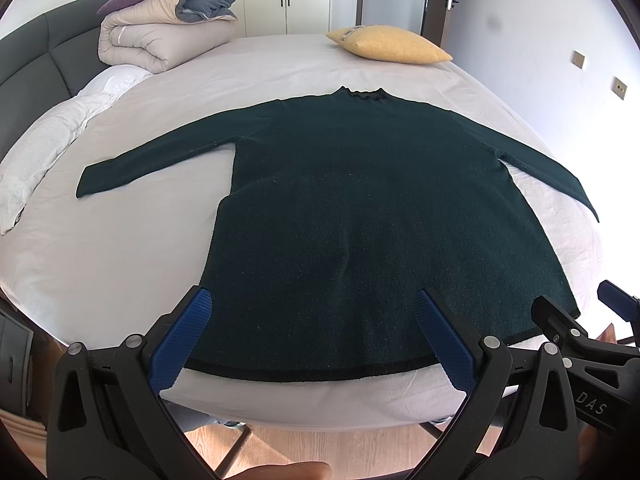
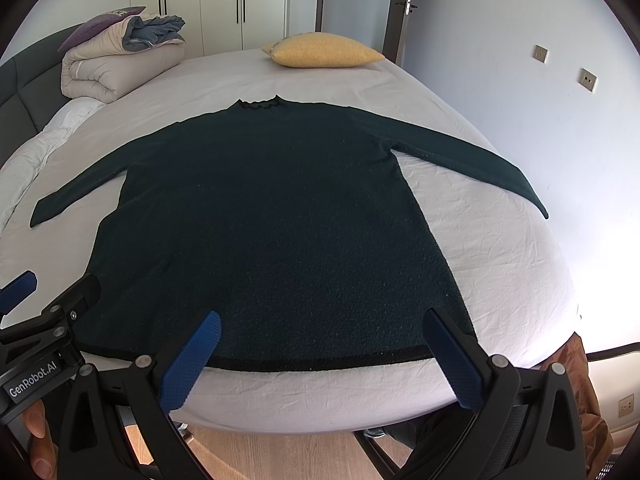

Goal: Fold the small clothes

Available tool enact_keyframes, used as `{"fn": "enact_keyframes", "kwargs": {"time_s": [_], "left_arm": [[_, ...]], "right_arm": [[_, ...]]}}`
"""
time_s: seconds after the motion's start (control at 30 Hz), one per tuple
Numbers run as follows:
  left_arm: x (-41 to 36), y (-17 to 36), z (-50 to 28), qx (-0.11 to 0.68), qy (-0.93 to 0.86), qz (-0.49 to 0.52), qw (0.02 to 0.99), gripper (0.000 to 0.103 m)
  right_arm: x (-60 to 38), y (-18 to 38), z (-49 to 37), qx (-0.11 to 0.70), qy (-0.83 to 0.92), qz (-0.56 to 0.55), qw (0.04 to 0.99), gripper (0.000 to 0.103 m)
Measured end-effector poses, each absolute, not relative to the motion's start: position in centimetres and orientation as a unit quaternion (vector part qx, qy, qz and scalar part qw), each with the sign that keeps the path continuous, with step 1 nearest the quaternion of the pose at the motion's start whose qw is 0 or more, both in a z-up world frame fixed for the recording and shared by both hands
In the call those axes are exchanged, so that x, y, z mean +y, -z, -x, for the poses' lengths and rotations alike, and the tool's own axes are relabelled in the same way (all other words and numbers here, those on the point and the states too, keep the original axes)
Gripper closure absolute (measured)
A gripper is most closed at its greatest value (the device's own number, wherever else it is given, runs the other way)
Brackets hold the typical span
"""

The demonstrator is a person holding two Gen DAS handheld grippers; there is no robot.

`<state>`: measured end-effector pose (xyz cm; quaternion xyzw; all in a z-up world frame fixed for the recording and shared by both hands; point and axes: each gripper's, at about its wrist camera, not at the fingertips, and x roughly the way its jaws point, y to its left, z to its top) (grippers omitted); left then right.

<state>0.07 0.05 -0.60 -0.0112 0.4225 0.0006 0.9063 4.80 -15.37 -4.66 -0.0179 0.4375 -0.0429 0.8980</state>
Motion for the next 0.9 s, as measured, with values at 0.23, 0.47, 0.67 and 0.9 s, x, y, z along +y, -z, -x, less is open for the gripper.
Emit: {"fn": "enact_keyframes", "kwargs": {"time_s": [0.23,0.47,0.67,0.9], "left_arm": [[-0.2,1.3,0.2,0.423,0.001,0.011,0.906,0.000],[-0.3,1.3,0.2,0.423,0.001,0.011,0.906,0.000],[-0.5,1.5,0.3,0.423,0.001,0.011,0.906,0.000],[-0.8,1.8,0.6,0.424,0.002,0.012,0.905,0.000]], "right_arm": [[-15.4,4.7,-4.8,0.438,0.043,0.018,0.898,0.000],[-15.4,4.7,-4.8,0.438,0.043,0.017,0.898,0.000],[-15.3,4.7,-4.7,0.438,0.043,0.018,0.898,0.000],[-15.3,4.8,-4.7,0.439,0.042,0.018,0.897,0.000]]}}
